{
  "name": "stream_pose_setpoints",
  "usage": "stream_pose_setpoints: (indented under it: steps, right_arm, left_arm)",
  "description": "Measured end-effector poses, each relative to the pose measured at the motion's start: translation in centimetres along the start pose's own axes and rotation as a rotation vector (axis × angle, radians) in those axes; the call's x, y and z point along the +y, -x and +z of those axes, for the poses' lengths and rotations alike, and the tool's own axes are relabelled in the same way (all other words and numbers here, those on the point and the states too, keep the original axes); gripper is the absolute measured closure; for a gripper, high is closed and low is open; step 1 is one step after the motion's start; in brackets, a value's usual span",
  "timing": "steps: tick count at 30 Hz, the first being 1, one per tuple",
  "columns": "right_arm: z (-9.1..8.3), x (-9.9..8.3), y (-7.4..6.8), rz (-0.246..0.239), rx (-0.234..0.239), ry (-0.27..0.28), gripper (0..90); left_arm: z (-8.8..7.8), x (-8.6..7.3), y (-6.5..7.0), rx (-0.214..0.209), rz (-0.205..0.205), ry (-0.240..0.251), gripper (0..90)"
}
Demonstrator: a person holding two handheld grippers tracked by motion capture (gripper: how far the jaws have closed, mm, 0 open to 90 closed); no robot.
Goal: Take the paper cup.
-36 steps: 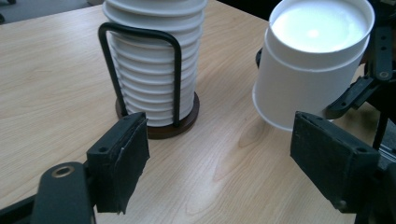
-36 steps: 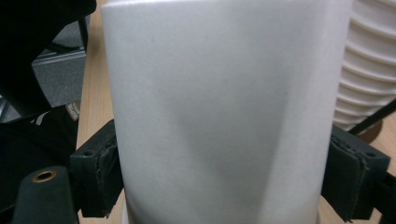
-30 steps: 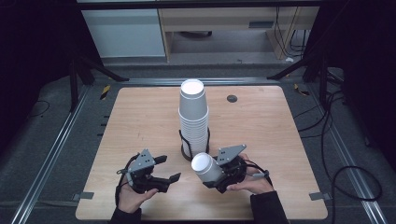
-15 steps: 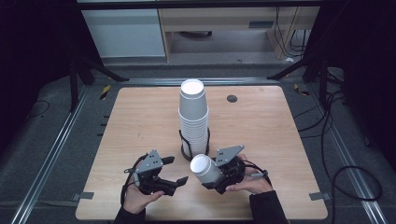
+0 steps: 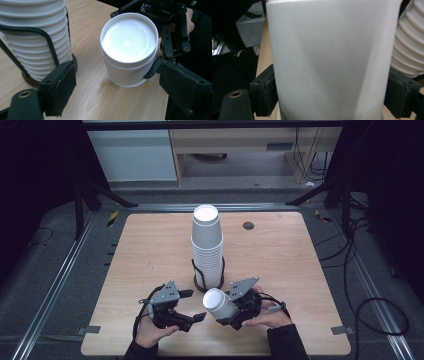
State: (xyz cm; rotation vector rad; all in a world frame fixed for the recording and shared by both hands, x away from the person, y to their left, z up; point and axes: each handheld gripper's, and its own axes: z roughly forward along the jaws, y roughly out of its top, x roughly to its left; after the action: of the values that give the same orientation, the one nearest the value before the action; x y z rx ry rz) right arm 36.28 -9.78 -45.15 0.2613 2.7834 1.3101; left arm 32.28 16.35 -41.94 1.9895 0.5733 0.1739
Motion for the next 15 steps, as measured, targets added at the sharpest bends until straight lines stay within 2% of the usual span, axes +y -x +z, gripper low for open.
stream_pose_setpoints:
  steps: [6, 12, 15]
  right_arm:
    - [0.2, 0.0, -0.1, -0.007, 0.014, -0.007, 15.0]
    - [0.3, 0.0, -0.1, -0.013, 0.021, -0.008, 15.0]
    - [0.4, 0.0, -0.2, -0.02, 0.025, -0.013, 15.0]
  left_arm:
    - [0.6, 0.4, 0.2, -0.019, 0.013, -0.011, 12.5]
    - [1.5, 0.9, 0.4, -0.031, 0.027, -0.044, 12.3]
    - [2.1, 1.2, 0.5, -0.047, 0.04, -0.076, 11.4]
